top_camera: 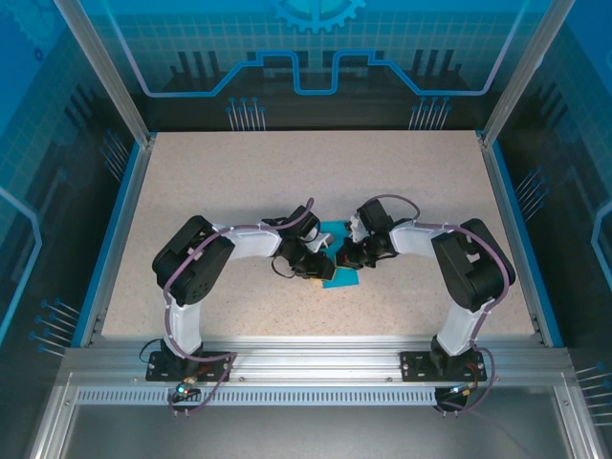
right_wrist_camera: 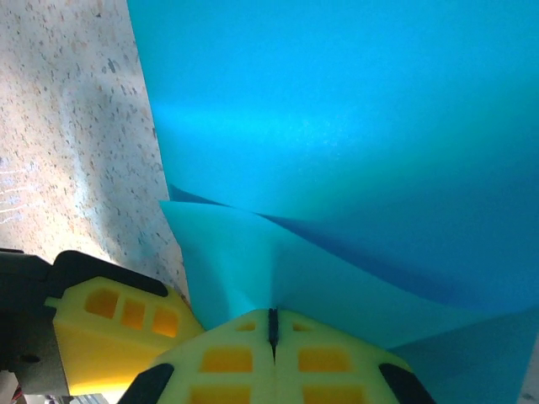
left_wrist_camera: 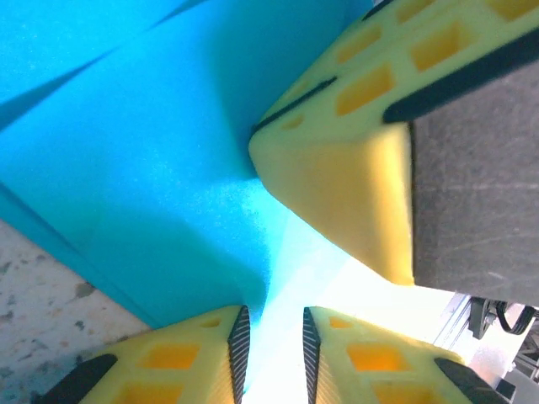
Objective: Fold a paper plane with a square sheet of paper (fold left side to right side)
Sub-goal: Fold the triangle a second time at the center of the table.
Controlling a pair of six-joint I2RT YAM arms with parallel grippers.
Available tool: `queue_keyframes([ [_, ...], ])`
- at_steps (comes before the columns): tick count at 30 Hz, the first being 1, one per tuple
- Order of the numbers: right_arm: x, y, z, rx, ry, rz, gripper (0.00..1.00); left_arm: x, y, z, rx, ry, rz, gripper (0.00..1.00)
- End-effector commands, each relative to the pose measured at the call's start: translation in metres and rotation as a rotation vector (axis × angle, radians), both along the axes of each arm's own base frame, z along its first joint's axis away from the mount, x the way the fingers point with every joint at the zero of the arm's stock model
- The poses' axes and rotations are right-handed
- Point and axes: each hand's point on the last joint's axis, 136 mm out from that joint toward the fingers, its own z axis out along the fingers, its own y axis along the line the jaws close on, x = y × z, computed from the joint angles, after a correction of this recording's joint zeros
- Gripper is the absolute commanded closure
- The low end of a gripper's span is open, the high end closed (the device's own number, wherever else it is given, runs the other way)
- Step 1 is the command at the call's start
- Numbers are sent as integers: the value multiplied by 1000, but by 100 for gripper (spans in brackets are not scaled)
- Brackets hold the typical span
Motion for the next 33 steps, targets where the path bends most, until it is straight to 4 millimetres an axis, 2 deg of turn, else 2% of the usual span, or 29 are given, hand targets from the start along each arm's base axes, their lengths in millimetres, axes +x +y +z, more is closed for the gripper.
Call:
queue_keyframes([
  [1,2,0,0,-26,-5,18,100,-14,22,-27,111,57,14,74],
  [11,11,-11,-3,-39,-15,2,100,-18,32,-41,174,64,19,81],
  [20,9,-24,-14,-68,4,-5,100,-19,37,-46,199,65,20,97],
  [28,18,-40,-15,-91,-6,-23,100,-21,41,-51,225,71,20,99],
  [33,33,-57,-14,-100,-17,-56,100,-23,42,-53,227,78,20,99],
])
